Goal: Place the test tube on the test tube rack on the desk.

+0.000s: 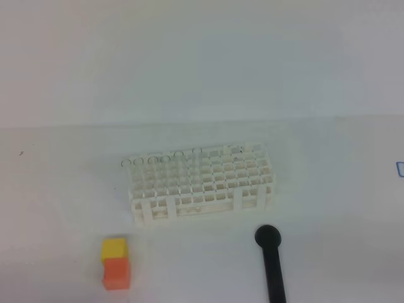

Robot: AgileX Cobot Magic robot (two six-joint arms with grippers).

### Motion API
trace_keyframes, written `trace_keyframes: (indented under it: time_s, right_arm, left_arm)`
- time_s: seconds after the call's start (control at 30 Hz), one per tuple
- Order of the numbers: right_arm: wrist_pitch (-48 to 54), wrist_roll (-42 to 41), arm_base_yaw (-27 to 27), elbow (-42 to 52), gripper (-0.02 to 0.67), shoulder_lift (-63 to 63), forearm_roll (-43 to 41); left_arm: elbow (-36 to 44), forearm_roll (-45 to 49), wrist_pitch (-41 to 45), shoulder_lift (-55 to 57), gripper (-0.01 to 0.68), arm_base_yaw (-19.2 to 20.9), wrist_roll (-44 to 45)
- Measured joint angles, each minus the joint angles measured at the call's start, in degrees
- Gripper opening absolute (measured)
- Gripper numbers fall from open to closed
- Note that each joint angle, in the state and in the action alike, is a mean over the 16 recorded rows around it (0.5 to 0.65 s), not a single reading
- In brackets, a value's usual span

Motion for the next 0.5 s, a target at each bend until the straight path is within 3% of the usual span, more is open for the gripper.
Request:
trace_keyframes:
  time_s: [0.2, 0.5]
  right_arm:
    - [2.07, 17.31, -0.49, 4.82, -0.001, -3.26, -9.54]
    - [5.31, 22.86, -3.14, 9.19, -0.001, -6.65, -11.41]
  left_arm:
    - [0.00, 0.00, 0.00, 0.01, -0.001, 0.00, 0.00]
    - [0.00, 0.00, 0.00, 0.05, -0.001, 0.00, 0.00]
